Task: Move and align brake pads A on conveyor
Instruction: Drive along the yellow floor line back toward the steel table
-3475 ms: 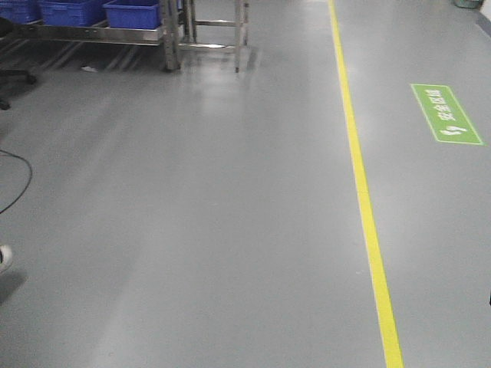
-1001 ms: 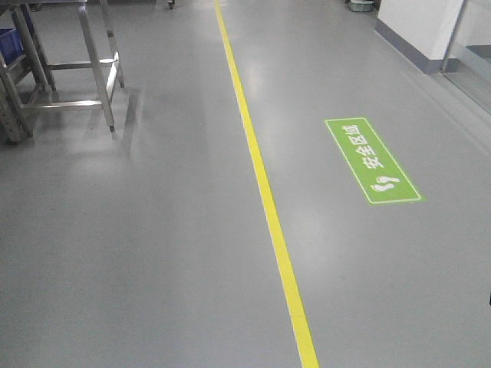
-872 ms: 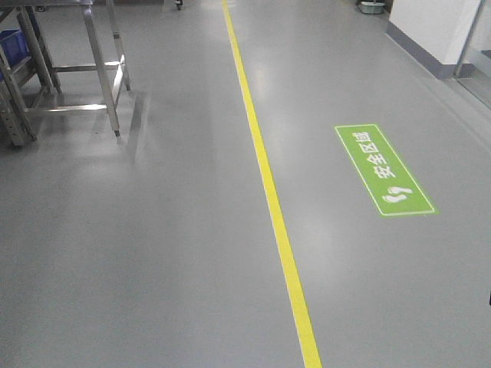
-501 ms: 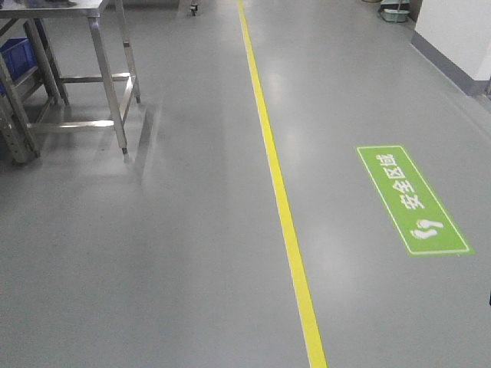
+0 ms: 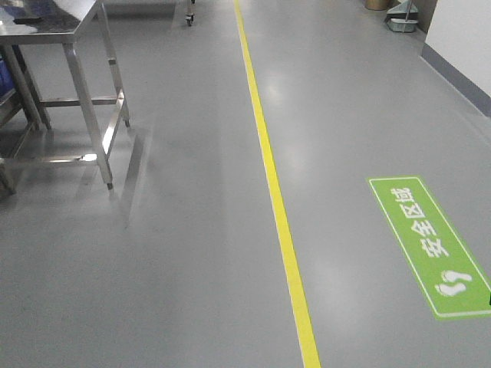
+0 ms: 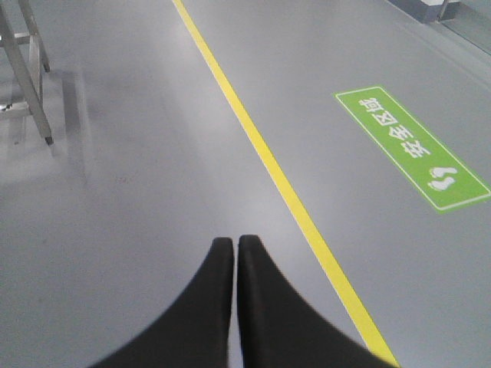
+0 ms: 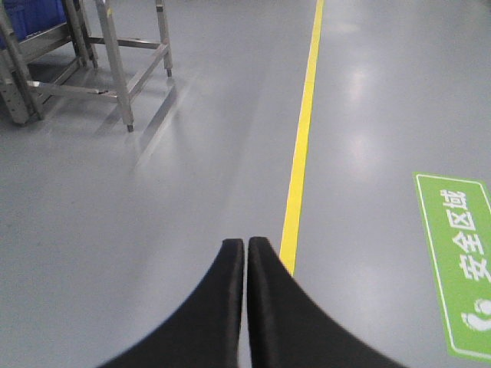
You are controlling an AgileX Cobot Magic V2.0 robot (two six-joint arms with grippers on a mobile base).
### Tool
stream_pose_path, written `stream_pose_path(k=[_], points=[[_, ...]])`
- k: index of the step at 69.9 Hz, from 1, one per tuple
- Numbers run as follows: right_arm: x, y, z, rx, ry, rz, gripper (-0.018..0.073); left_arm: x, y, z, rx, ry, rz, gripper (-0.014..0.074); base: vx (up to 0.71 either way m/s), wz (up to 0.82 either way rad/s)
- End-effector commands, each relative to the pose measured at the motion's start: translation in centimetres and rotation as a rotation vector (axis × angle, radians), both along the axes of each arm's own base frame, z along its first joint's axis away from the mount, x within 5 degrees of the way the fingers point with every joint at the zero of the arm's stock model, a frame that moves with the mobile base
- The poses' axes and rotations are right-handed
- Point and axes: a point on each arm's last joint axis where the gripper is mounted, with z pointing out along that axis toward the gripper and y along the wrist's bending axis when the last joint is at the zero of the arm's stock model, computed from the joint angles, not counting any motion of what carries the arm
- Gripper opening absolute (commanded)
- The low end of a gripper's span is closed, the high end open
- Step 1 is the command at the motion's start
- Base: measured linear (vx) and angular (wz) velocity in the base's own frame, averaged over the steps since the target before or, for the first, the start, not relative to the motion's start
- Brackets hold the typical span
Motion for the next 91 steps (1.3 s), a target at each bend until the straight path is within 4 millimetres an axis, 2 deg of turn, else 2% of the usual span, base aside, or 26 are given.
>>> stream_pose_path(k=[1, 91], points=[[0.27, 0.0, 1.41, 0.01, -0.089, -0.004, -0.0003, 0.32, -0.09, 1.37, -0.028, -0.08, 0.001, -0.0006, 0.58, 0.0], [0.27, 0.0, 1.41, 0.01, -0.089, -0.004, -0.0003, 0.32, -0.09, 1.37, -0.028, -0.08, 0.001, -0.0006, 0.6, 0.01]])
